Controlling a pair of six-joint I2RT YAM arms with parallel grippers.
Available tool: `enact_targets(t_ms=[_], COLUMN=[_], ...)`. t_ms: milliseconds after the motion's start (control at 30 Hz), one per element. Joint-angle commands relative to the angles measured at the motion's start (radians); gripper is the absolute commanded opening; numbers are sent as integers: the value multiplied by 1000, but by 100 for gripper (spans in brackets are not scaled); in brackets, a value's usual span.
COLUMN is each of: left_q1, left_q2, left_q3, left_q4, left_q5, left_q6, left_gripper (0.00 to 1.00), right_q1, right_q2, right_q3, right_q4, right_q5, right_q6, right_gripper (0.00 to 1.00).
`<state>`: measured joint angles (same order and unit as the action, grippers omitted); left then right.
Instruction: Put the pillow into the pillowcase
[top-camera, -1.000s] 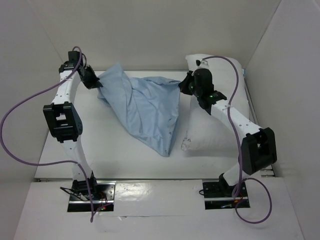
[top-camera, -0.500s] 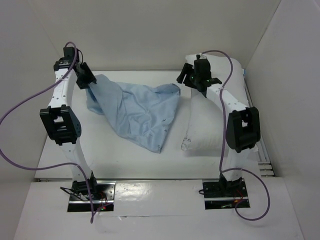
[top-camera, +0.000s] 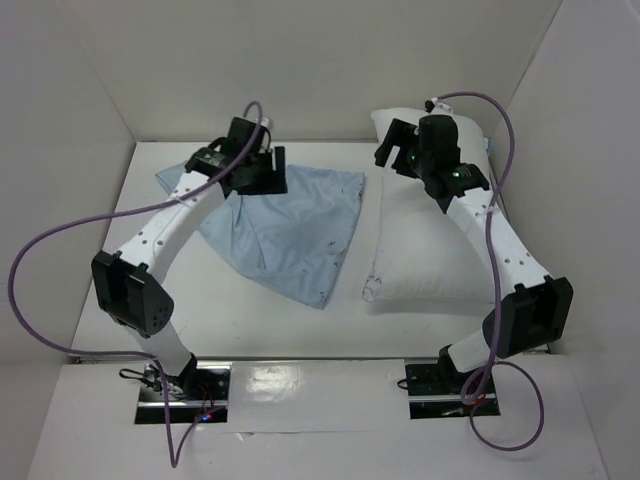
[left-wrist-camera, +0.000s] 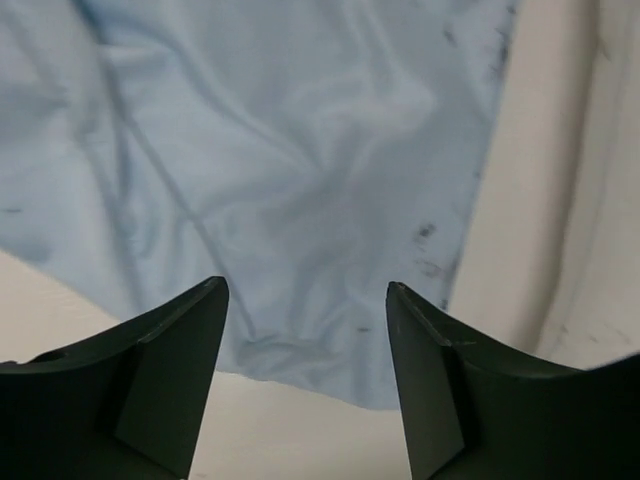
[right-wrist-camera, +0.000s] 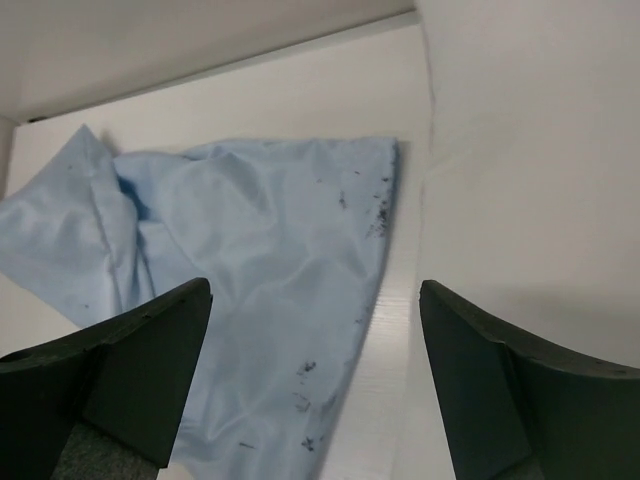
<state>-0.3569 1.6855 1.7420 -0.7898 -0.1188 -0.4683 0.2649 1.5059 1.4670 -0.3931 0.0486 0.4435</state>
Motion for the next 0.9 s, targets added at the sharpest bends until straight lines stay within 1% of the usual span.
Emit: enact_targets(t_ms=[0,67,133,167,200,233,300,400,433,533,567,600,633,667,700,733,767,833,867], left_q1=[-88,-149,-149,-140,-130,-105,-82,-38,-37,-27,-27,-27,-27,-27,-27,-27,-27,-27,-27], left_q2=[62,71,71,71,71,71,71,60,60,49,49,49,49,62,72,72,72,83,92], left_q3=[-70,-102,-153,-163,-176,-176,-176,-150,-150,-150,-150,-150,-141,-141,-128,-118,-118,-118,-108], left_q4=[27,47,89,98,107,107,107,95,86,86,86,86,86,86,86,77,77,67,67], left_q5=[85,76,112,161,178,200,200,218,219,258,258,268,268,280,295,295,306,306,306], left_q6=[4,-27,-61,-75,-75,-75,-75,-75,-66,-66,-66,-66,-66,-66,-53,-43,-43,-24,-24], left_gripper=[75,75,75,75,75,75,74,74,74,74,74,74,74,76,76,77,77,79,79], right_q1=[14,14,25,40,52,80,111,146,160,171,171,162,162,149,136,135,125,115,115], right_q2=[-38,-52,-43,-33,-21,2,23,39,39,8,-33,-58,-85,-145,-173,-199,-243,-271,-271], right_q3=[-40,-40,-30,-30,-30,-30,-30,-106,-128,-201,-245,-260,-270,-270,-270,-270,-254,-223,-180], right_q4=[-171,-234,-282,-317,-331,-342,-342,-331,-331,-360,-397,-417,-438,-463,-501,-519,-535,-535,-520], right_q5=[172,262,366,391,414,430,430,380,379,388,408,408,424,448,459,476,493,482,470], right_q6=[-45,-45,-32,-23,-11,7,17,37,37,49,58,58,58,58,58,58,43,-17,-35], right_gripper=[92,93,97,100,100,100,100,100,98,83,69,58,40,27,6,0,0,0,0])
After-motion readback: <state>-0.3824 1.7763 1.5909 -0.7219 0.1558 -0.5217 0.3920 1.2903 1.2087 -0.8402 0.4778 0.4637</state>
